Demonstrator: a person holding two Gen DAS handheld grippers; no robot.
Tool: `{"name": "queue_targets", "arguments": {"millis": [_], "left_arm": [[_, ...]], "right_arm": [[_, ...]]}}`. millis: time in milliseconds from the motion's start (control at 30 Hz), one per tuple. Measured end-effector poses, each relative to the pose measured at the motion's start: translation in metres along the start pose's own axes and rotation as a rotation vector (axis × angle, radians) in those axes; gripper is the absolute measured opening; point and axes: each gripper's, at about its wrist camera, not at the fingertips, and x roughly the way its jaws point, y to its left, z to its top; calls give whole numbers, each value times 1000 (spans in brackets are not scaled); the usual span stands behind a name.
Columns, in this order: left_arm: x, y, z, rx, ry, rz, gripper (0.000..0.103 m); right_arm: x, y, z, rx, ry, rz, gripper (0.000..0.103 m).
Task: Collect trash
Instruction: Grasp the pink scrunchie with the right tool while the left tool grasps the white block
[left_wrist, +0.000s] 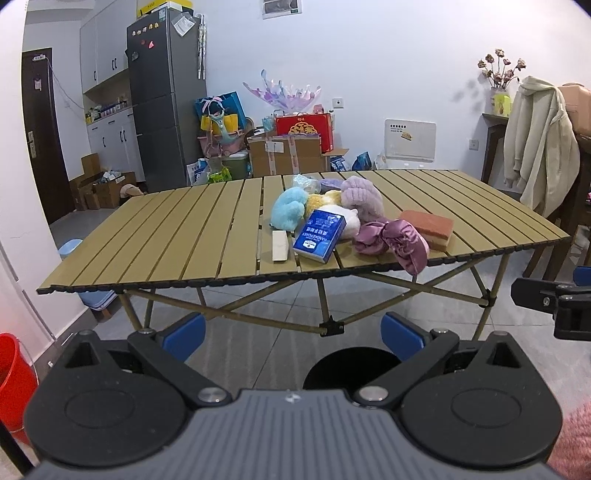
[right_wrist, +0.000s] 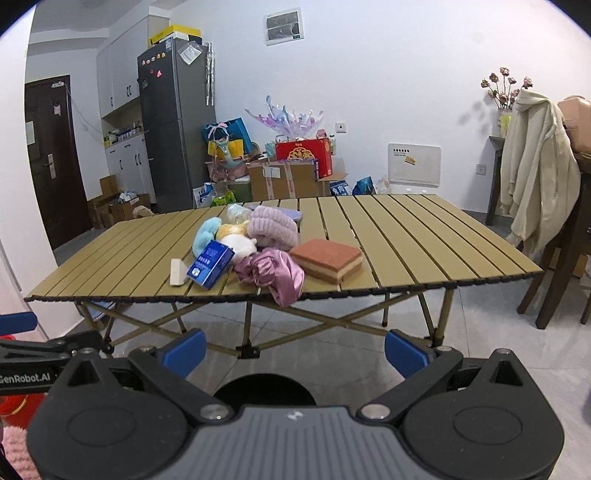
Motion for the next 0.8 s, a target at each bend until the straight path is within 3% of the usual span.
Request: {"name": "queue_targets", "arguments": {"millis": [533,800], "left_arm": [[94,10,23,-63,16,4,103],[139,18,36,-96,26,25,103]], "right_arm": [[103,-2,18,-23,-86,-26,103],[166,22,26,-104,-137,12,102]]}}
